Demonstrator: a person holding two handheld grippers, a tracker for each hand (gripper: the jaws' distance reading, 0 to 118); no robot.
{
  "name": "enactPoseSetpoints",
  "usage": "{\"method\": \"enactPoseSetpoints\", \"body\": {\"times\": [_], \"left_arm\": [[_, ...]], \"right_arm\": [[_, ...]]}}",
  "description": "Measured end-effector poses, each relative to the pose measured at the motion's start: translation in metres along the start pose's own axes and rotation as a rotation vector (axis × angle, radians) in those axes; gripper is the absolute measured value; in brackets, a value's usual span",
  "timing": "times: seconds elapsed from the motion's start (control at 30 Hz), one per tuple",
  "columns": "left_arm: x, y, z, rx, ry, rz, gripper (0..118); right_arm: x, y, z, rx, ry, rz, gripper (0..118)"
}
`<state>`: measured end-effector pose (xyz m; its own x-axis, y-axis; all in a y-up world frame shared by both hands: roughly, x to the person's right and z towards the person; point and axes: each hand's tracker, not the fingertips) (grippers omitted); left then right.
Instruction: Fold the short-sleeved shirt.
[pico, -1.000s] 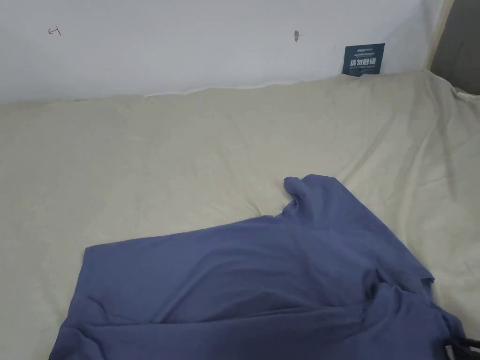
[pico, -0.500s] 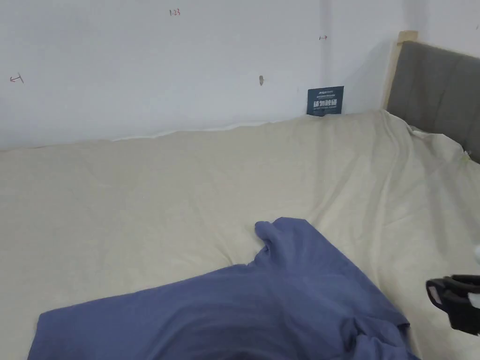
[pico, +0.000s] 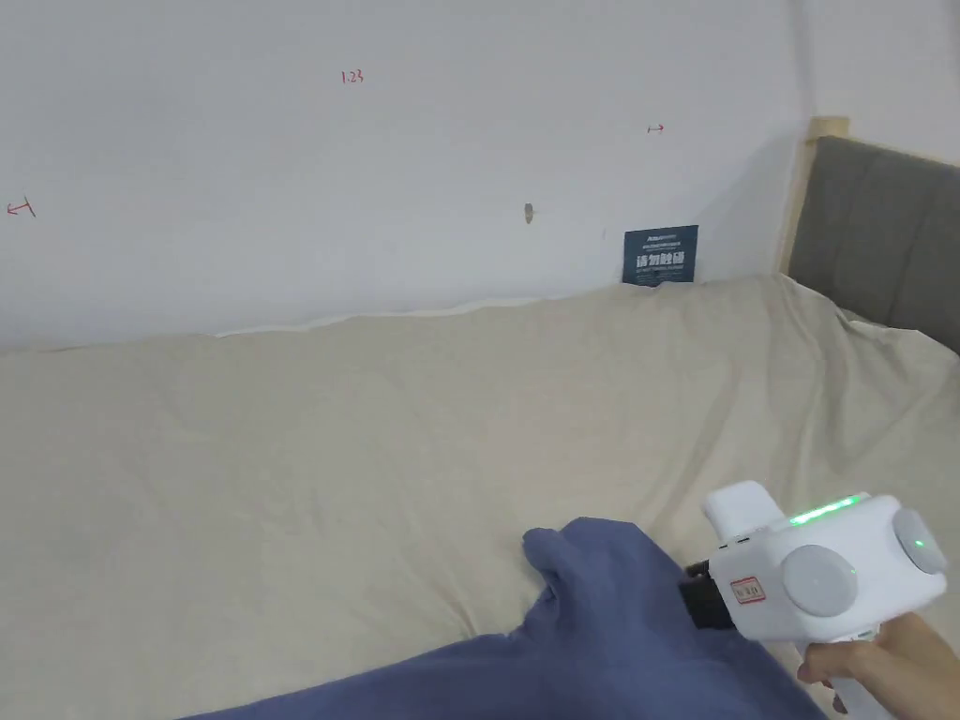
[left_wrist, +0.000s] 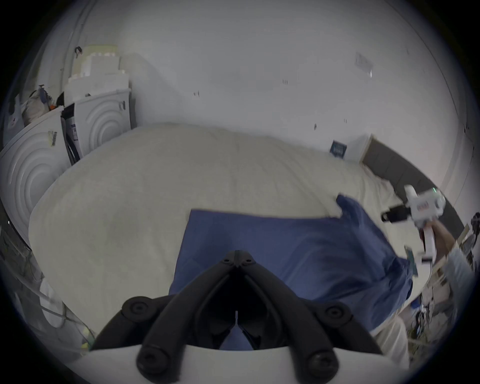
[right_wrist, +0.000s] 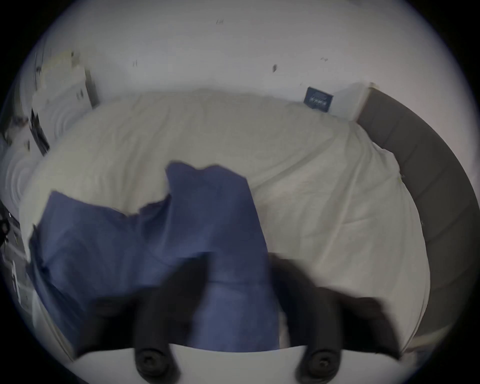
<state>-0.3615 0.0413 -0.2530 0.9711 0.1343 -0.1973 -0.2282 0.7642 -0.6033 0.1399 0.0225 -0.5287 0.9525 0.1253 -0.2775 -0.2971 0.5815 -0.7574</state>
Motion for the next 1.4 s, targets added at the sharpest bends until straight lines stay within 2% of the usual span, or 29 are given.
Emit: {"method": "enactPoseSetpoints", "body": {"times": [0.03,0.07,0.1,0.17,0.23,0.27,0.3,0.33,0.4,0.43,0.47,0.5,0.57,0.63,0.67,0.7,0.73,0.8,0.83,0.97,1.13,1.17,1.2,1.27,1.3,1.4], "left_arm": [[-0.004,-0.005,-0.002,-0.026,0.001,-0.037,0],[-0.007,-0.009,-0.002,-0.021,0.027,-0.052,0],[-0.011,-0.012,-0.002,-0.026,0.064,-0.05,0],[-0.022,-0.016,-0.002,-0.033,0.06,-0.043,0],[-0.032,-0.018,-0.002,-0.048,0.084,-0.005,0],[-0.005,-0.019,0.012,-0.038,0.089,0.002,0],[-0.005,-0.02,0.015,-0.034,0.096,0.01,0],[-0.006,-0.02,0.016,-0.033,0.102,0.011,0],[0.008,-0.015,0.026,-0.037,0.108,0.006,0],[0.01,-0.014,0.027,-0.037,0.112,-0.001,0],[0.013,-0.014,0.027,-0.036,0.118,-0.013,0],[0.015,-0.013,0.026,-0.039,0.12,-0.017,0],[0.021,-0.009,0.028,-0.039,0.117,-0.024,0],[0.029,-0.009,0.027,-0.046,0.105,-0.029,0],[0.018,-0.012,0.026,-0.048,0.099,-0.033,0],[0.02,-0.012,0.024,-0.055,0.095,-0.039,0],[0.023,-0.013,0.023,-0.062,0.089,-0.044,0],[0.02,-0.016,0.018,-0.077,0.075,-0.058,0],[0.021,-0.017,0.017,-0.081,0.073,-0.062,0],[0.013,-0.016,0.006,-0.089,0.051,-0.086,0],[0.012,0.014,-0.015,-0.066,0.038,-0.087,0],[0.007,0.024,-0.025,-0.098,0.015,-0.063,5],[0.004,0.034,-0.038,-0.135,-0.02,-0.044,33],[-0.01,0.047,-0.064,-0.162,-0.085,0.01,102],[-0.015,0.052,-0.08,-0.199,-0.086,0.008,118],[-0.034,0.07,-0.126,-0.281,0.0,-0.003,118]], "right_arm": [[0.0,0.006,-0.019,-0.064,0.013,0.058,105],[0.001,0.009,-0.03,-0.104,0.034,0.077,115],[0.003,0.014,-0.044,-0.111,0.05,0.086,112],[0.004,0.026,-0.054,-0.126,-0.029,0.052,106],[0.003,0.028,-0.062,-0.103,-0.011,0.048,106],[0.005,0.03,-0.07,-0.109,-0.011,0.04,106],[0.005,0.03,-0.075,-0.151,-0.008,0.014,104],[0.004,0.029,-0.079,-0.183,0.004,-0.004,100],[0.006,0.025,-0.086,-0.219,-0.001,-0.057,82],[0.008,0.021,-0.087,-0.215,0.017,-0.067,81],[0.007,0.018,-0.084,-0.198,0.076,-0.111,81],[0.008,0.015,-0.083,-0.186,0.045,-0.135,81],[0.009,0.013,-0.079,-0.187,0.059,-0.132,76],[0.002,0.011,-0.063,-0.169,0.046,-0.15,46],[0.0,0.01,-0.06,-0.16,0.038,-0.147,16],[0.0,0.009,-0.059,-0.152,0.033,-0.149,3],[0.001,0.01,-0.059,-0.151,0.041,-0.147,3],[-0.005,0.006,-0.057,-0.158,0.011,-0.078,3],[-0.006,0.005,-0.056,-0.163,0.016,-0.076,3],[0.007,0.015,-0.045,-0.111,0.032,-0.12,3],[0.006,0.014,-0.034,-0.094,0.051,-0.131,3],[0.006,0.013,-0.033,-0.093,0.052,-0.13,3],[0.005,0.013,-0.033,-0.097,0.053,-0.131,3],[0.003,0.011,-0.033,-0.098,0.055,-0.134,3],[0.002,0.011,-0.032,-0.1,0.052,-0.14,3],[0.003,0.01,-0.031,-0.089,0.058,-0.139,3]]}}
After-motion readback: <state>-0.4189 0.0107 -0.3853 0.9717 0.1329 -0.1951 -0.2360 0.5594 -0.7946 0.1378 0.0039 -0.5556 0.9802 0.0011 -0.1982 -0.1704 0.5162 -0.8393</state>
